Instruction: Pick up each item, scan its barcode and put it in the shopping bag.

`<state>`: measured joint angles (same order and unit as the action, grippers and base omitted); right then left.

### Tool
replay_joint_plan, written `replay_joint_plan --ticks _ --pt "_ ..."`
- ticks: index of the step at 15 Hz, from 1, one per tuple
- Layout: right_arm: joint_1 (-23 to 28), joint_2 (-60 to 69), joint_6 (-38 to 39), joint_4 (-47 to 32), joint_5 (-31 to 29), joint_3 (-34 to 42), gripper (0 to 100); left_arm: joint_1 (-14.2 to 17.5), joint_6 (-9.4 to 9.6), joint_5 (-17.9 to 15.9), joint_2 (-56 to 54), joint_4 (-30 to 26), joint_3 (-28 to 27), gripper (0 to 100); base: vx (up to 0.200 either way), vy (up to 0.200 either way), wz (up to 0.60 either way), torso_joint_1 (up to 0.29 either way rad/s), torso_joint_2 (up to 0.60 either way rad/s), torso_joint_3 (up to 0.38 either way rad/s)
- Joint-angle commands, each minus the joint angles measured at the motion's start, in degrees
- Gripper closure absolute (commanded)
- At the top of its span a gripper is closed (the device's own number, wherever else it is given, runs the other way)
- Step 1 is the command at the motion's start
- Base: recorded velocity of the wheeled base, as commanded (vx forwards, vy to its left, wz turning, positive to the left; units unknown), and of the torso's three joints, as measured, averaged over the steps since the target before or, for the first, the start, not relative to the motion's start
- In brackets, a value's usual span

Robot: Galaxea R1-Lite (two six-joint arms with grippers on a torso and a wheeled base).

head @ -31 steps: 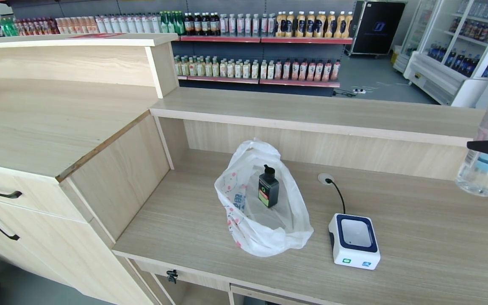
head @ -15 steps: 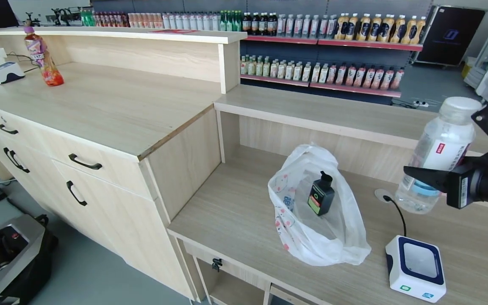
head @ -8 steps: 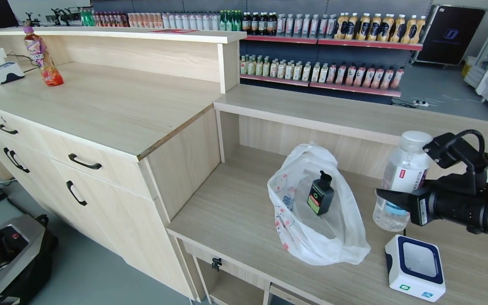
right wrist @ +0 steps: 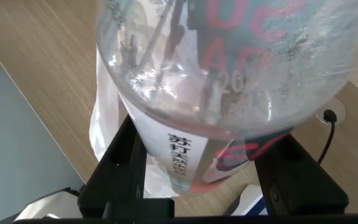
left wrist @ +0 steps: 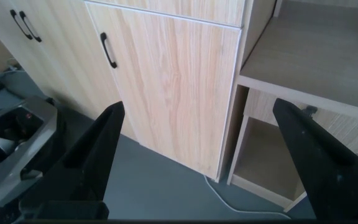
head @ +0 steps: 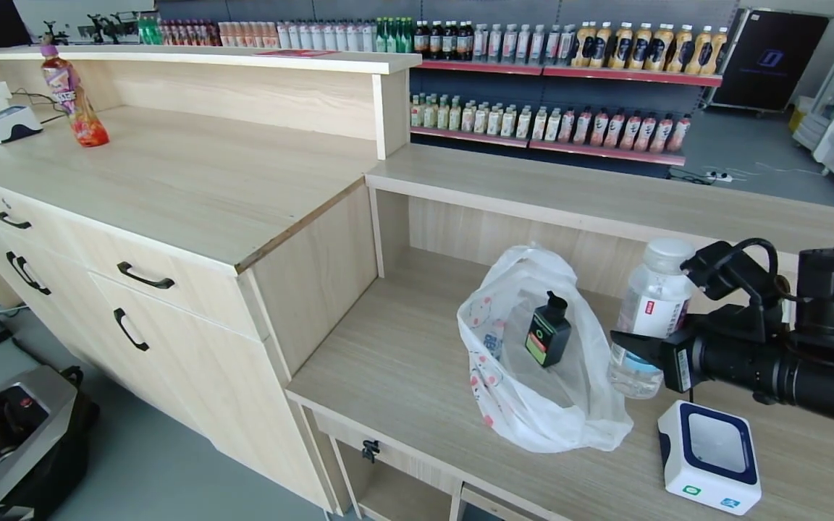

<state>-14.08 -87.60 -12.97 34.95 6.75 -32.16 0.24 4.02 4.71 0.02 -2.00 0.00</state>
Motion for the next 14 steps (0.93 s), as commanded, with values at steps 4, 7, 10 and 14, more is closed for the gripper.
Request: replay_joint_plan --ticks 4,7,10,14 --pt "-0.69 -11.98 -0.12 11.10 0.01 1.13 100 0.02 0.02 0.04 -0.02 -0.02 0.00 0 0.000 0.000 0.00 0.000 0.00 0.000" --pt "-1.04 -15.41 -0.12 13.74 0.01 1.13 100 0.02 0.02 0.04 -0.02 -0.02 0.00 0 0.000 0.000 0.00 0.000 0.00 0.000" --pt "-1.39 -16.64 -0.04 14.71 0.01 1.13 100 0.02 0.02 0.04 -0.02 -0.02 0.00 0 0.000 0.000 0.00 0.000 0.00 0.000" --pt "-1.56 -18.48 -0.04 15.50 2.12 1.05 100 0.02 0.02 0.04 -0.02 -0.02 0.00 0 0.000 0.000 0.00 0.000 0.00 0.000"
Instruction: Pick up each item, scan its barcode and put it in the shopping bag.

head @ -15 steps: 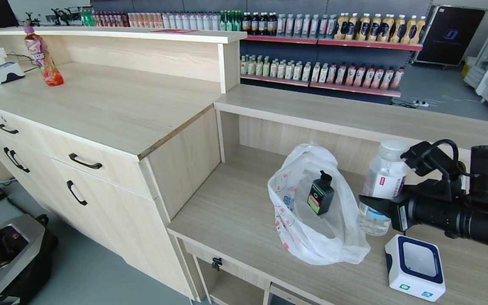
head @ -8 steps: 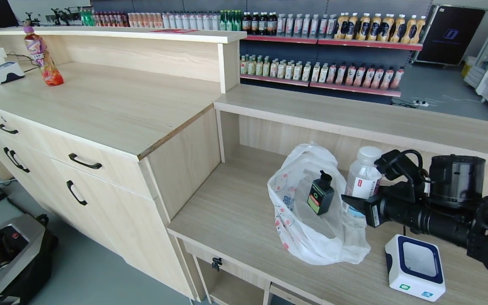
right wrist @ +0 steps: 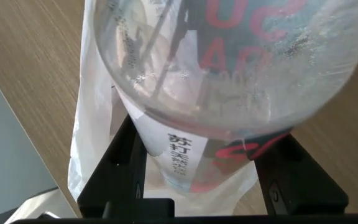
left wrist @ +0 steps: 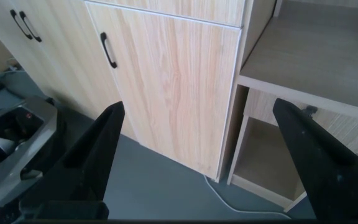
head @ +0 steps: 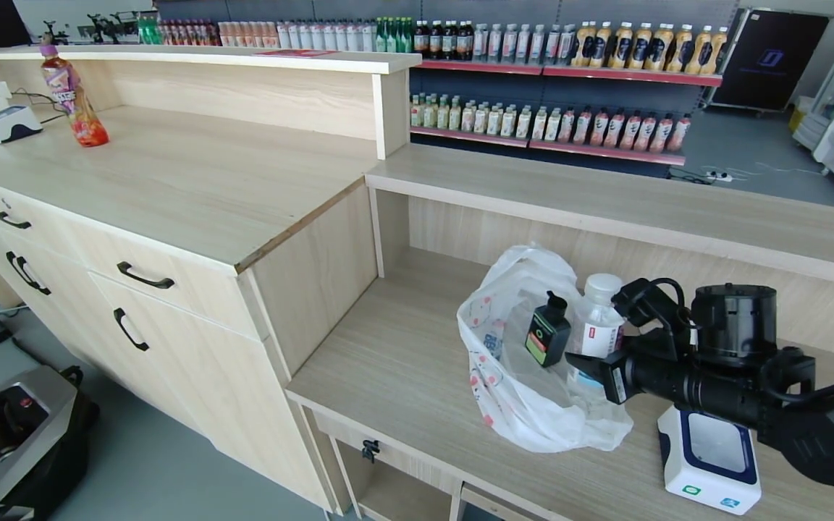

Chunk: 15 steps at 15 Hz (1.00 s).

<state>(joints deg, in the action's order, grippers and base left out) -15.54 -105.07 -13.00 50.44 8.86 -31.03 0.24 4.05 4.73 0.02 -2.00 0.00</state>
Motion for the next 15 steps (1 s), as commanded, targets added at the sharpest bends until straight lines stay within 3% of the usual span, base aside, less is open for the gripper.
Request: replay_joint_plan --ticks 1,8,15 --pt "-0.19 -1.45 -0.01 0.44 0.37 -0.09 100 0.02 0.00 0.02 -0.02 -0.02 0.00 0 0.000 0.000 0.00 0.000 0.00 0.000" --pt "-3.35 -6.99 -0.01 8.09 0.45 -0.35 100 0.02 0.00 0.02 -0.02 -0.02 0.00 0 0.000 0.000 0.00 0.000 0.00 0.000" --pt "-3.35 -10.86 -0.01 14.24 1.68 0.18 100 0.02 0.00 0.02 -0.02 -0.02 0.00 0 0.000 0.000 0.00 0.000 0.00 0.000"
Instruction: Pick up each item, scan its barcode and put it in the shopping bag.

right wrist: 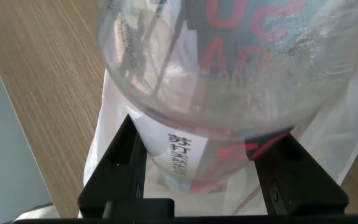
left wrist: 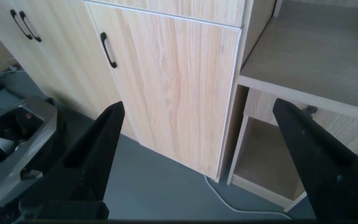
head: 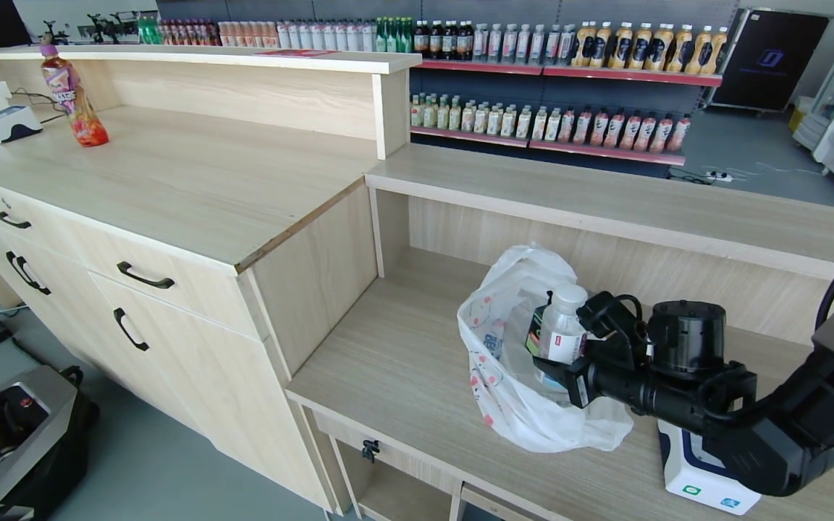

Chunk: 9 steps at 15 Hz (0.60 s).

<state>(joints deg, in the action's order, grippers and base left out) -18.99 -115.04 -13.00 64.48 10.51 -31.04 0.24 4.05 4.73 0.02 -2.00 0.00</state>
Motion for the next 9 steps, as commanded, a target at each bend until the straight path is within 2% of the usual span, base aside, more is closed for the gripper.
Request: replay_joint_plan --ticks 1,9 --pt "0.27 -1.32 -0.01 0.39 0.04 0.28 100 0.02 0.00 0.02 -0.02 -0.02 0.00 0 0.000 0.000 0.00 0.000 0.00 0.000" --pt "0.62 -7.21 -0.01 9.44 0.04 1.07 100 0.02 0.00 0.02 -0.02 -0.02 0.00 0 0.000 0.000 0.00 0.000 0.00 0.000"
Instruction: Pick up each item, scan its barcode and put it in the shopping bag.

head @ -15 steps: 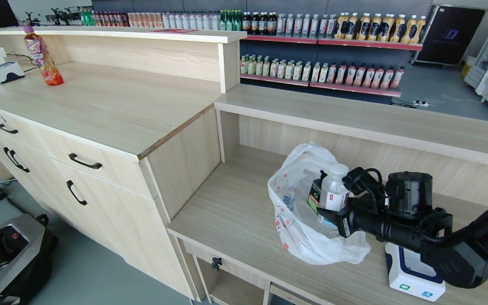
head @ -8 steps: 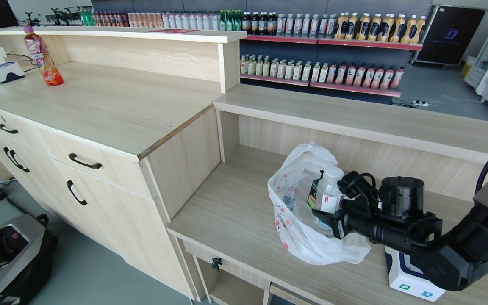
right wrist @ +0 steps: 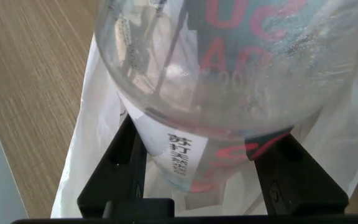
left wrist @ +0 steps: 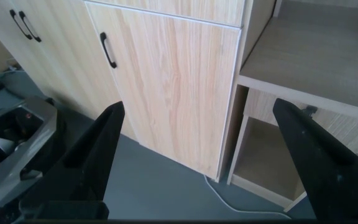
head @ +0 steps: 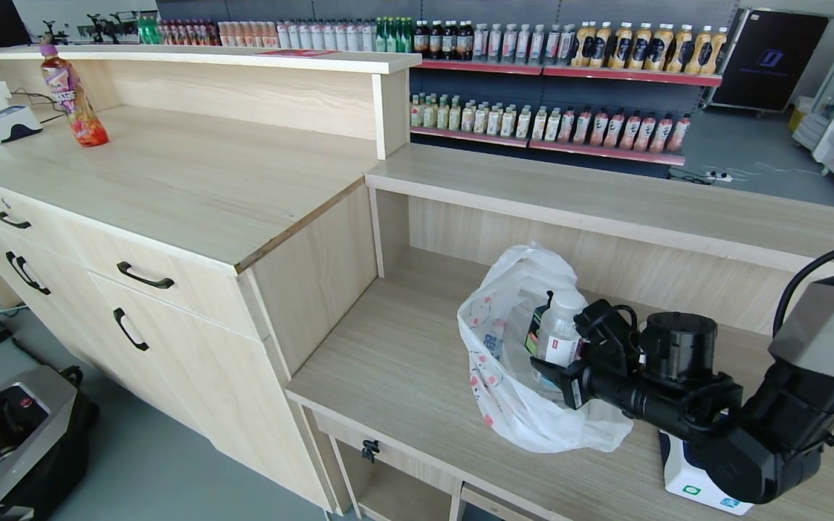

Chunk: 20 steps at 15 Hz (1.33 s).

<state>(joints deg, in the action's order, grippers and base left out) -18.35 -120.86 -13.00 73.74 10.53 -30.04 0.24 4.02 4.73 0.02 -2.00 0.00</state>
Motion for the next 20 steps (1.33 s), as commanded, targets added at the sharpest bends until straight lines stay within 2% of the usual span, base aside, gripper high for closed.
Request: replay_joint_plan --ticks 1,20 --pt "-0.02 -1.75 -0.01 0.26 0.01 0.15 100 0.02 0.02 0.02 -0.02 -0.02 0.00 0 0.000 0.000 0.00 0.000 0.00 0.000" --pt "0.86 -4.56 -0.01 1.23 0.10 0.24 100 0.02 0.02 0.02 -0.02 -0.02 0.00 0 0.000 0.000 0.00 0.000 0.00 0.000"
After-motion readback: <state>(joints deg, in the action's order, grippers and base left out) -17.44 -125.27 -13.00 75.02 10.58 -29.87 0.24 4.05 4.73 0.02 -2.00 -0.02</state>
